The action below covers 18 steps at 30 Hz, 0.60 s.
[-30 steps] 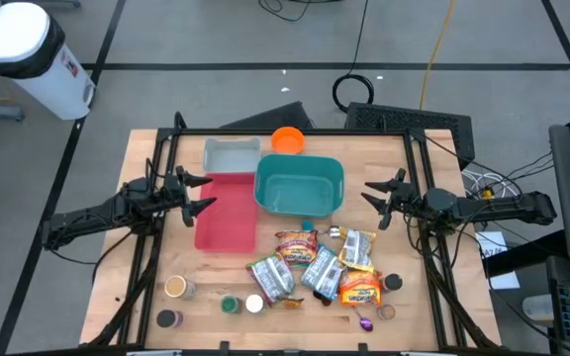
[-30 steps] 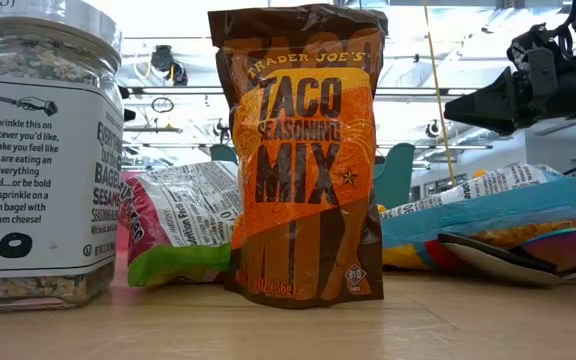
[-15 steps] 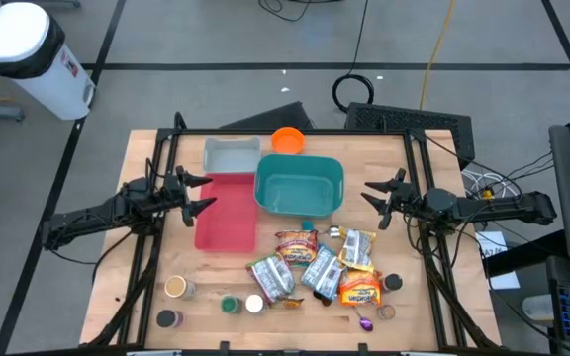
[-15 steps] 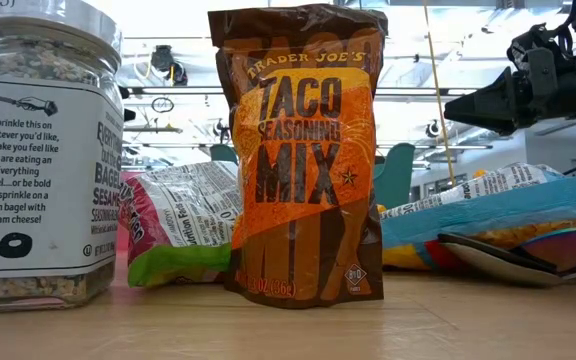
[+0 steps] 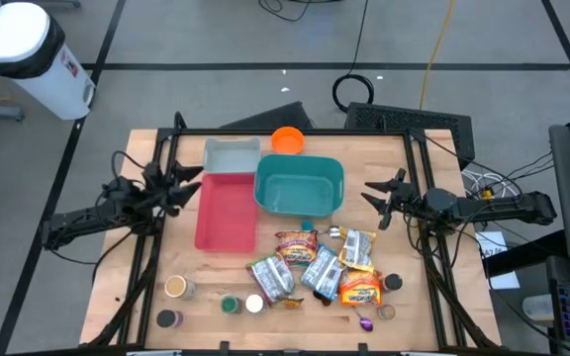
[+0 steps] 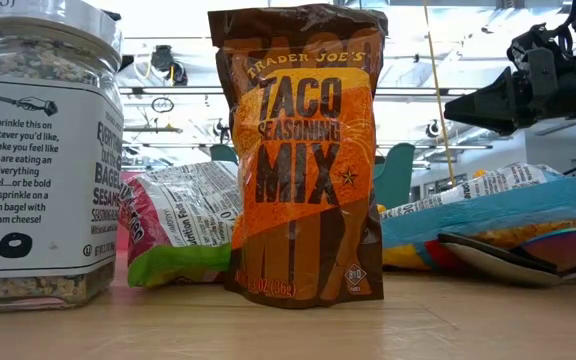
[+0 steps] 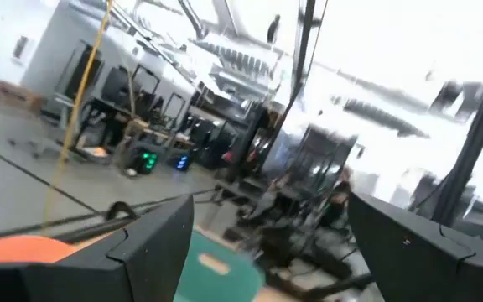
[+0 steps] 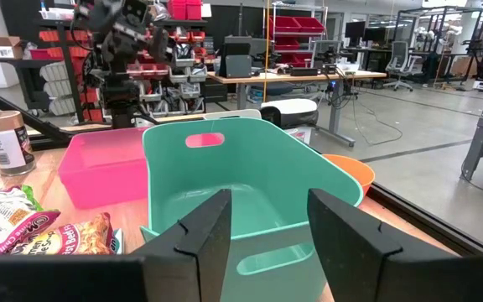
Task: Pick & Place Food Item
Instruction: Put the golden spice bottle into the red bin
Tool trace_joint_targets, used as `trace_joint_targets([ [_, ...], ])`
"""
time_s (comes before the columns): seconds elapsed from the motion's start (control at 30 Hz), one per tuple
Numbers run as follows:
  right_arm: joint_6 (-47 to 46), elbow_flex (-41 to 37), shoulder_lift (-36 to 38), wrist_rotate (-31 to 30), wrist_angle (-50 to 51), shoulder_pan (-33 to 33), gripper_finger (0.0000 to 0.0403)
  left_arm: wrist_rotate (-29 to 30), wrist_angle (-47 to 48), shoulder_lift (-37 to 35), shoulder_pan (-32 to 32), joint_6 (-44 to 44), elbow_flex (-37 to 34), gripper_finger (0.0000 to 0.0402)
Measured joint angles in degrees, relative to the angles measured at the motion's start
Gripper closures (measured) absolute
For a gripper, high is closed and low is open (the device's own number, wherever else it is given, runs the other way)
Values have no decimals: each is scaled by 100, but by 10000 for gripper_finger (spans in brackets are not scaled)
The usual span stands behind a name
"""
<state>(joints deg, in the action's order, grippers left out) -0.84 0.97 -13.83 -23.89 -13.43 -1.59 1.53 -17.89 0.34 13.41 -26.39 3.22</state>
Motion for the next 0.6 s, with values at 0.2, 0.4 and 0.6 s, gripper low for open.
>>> trace_joint_targets([
  [0.2, 0, -1, 1, 1, -1, 0, 252, -5, 322, 2, 0, 110, -2, 78],
  [0.4, 0, -2, 0, 1, -1, 0, 252, 146, 860, 158, -4, -388, -2, 78],
  [0.6, 0, -1, 1, 1, -2, 0, 252, 117, 749, 860, -121, -244, 371, 147],
])
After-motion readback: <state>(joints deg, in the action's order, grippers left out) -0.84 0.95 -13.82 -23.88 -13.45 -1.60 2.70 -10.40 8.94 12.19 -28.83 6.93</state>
